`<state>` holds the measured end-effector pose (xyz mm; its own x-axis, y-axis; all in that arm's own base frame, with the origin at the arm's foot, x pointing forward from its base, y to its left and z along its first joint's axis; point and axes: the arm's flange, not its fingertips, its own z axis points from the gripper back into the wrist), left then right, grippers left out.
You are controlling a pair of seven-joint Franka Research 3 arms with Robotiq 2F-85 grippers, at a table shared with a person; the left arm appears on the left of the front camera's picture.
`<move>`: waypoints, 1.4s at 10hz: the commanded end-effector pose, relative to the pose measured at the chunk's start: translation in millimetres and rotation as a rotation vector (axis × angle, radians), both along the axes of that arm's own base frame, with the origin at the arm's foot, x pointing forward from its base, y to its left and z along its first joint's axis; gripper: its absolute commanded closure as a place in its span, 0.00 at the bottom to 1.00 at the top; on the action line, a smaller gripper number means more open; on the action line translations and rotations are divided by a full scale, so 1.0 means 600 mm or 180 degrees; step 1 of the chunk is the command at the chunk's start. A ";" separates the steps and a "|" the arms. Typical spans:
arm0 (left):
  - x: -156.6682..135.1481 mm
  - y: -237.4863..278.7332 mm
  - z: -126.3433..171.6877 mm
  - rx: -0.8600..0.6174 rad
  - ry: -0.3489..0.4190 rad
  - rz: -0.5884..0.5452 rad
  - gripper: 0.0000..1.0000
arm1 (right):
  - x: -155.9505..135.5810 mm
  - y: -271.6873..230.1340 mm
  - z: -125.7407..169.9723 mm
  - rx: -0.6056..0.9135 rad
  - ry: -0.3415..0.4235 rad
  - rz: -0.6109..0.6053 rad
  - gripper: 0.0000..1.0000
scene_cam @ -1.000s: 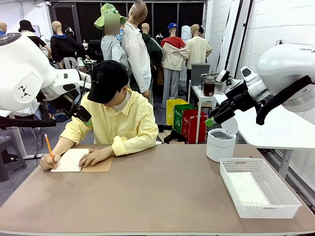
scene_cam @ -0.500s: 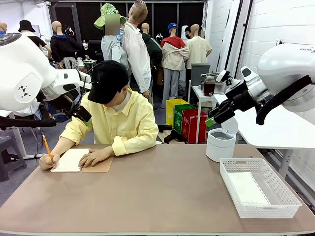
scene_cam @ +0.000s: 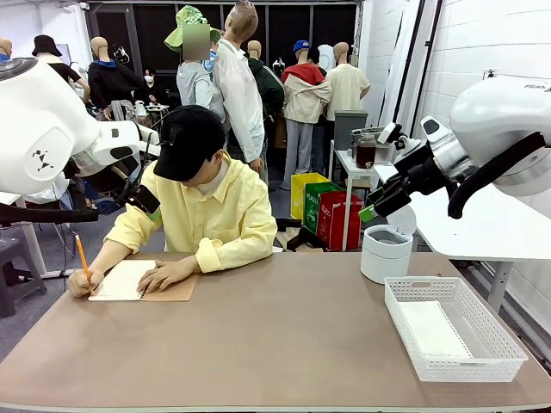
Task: Sort the paper based on its condition.
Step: If a person hands you a paper, place it in the Organizing basket , and if it's crumpled, put it in the Trash can.
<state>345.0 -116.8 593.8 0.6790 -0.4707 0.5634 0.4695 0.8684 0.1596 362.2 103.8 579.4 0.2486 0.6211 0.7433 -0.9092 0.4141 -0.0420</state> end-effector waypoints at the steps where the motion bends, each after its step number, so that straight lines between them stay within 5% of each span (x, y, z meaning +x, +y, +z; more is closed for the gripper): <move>1: -0.001 0.001 0.001 -0.0003 0.0022 -0.0002 0.00 | 0.000 0.001 0.000 0.0050 -0.0003 0.0025 0.00; 14: -0.001 0.001 0.001 -0.0003 0.0022 -0.0002 0.00 | 0.000 0.001 0.000 0.0050 -0.0003 0.0025 0.00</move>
<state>345.0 -116.8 593.8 0.6790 -0.4707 0.5634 0.4695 0.8684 0.1596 362.2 103.8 579.4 0.2486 0.6211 0.7433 -0.9093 0.4141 -0.0420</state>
